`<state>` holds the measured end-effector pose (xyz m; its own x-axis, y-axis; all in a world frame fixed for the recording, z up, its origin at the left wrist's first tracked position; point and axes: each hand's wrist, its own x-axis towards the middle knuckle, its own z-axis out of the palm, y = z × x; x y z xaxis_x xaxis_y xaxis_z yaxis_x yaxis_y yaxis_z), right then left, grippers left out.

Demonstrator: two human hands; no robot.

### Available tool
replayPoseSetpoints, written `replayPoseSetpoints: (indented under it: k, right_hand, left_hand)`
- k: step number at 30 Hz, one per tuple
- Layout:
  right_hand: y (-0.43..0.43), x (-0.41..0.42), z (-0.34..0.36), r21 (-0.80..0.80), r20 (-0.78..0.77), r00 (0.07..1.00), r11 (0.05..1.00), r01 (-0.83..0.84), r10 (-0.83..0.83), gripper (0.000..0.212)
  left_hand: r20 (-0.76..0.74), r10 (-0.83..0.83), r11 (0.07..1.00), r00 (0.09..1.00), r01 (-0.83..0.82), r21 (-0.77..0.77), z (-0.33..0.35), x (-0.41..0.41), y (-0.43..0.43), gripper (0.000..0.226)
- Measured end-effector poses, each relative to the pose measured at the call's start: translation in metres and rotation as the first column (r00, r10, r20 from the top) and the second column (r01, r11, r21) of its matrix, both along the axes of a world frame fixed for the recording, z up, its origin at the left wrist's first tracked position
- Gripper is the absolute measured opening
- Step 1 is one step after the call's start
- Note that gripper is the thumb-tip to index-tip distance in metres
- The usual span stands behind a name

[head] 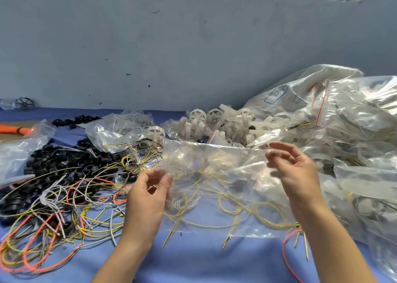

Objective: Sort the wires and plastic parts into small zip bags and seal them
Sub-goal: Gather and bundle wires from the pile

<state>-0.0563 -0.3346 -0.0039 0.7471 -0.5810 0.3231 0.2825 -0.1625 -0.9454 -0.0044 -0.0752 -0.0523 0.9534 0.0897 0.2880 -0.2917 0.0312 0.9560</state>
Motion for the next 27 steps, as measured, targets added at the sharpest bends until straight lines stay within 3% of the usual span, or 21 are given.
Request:
replayPoseSetpoints:
  k: [2, 4, 6, 9, 12, 15, 19, 22, 27]
  right_hand:
    - [-0.006, 0.001, 0.007, -0.274, 0.013, 0.991, 0.953, 0.132, -0.133, 0.022]
    - [-0.005, 0.0, 0.011, -0.568, -0.025, 0.933, 0.773, 0.282, -0.359, 0.026]
    - [0.009, -0.001, 0.012, -0.674, 0.003, 0.901, 0.665, 0.322, -0.433, 0.031]
    - [0.046, -0.002, 0.007, -0.662, -0.032, 0.97, 0.732, 0.161, -0.242, 0.028]
    - [0.077, -0.007, -0.01, -0.694, -0.213, 0.97, 0.716, -0.066, -0.117, 0.02]
    - [0.093, -0.016, -0.03, -0.731, -0.428, 0.899, 0.62, -0.283, -0.093, 0.022]
    - [0.109, -0.028, -0.051, -0.653, -0.662, 0.746, 0.543, -0.528, -0.071, 0.05]
    - [0.115, -0.029, -0.056, -0.596, -0.716, 0.697, 0.558, -0.578, -0.043, 0.063]
    - [0.124, -0.03, -0.055, -0.605, -0.718, 0.69, 0.571, -0.556, -0.088, 0.06]
  left_hand:
    - [-0.046, -0.02, 1.0, 0.999, 0.019, -0.016, -0.001, -0.005, 0.001, 0.007]
    - [-0.142, -0.096, 0.993, 0.985, 0.085, -0.081, -0.004, -0.011, -0.001, 0.011]
    - [-0.221, -0.152, 0.984, 0.963, 0.126, -0.126, -0.008, -0.016, -0.004, 0.011]
    - [-0.303, -0.178, 0.978, 0.936, 0.133, -0.163, -0.012, -0.018, -0.006, 0.009]
    - [-0.374, -0.198, 0.972, 0.906, 0.131, -0.197, -0.016, -0.019, -0.007, 0.004]
    - [-0.449, -0.202, 0.975, 0.871, 0.137, -0.173, -0.018, -0.02, -0.007, 0.007]
    - [-0.54, -0.231, 0.972, 0.809, 0.168, -0.165, -0.017, -0.023, -0.005, 0.012]
    - [-0.55, -0.288, 0.955, 0.784, 0.197, -0.221, -0.014, -0.028, -0.006, 0.017]
    - [-0.556, -0.357, 0.929, 0.751, 0.224, -0.294, -0.011, -0.033, -0.007, 0.023]
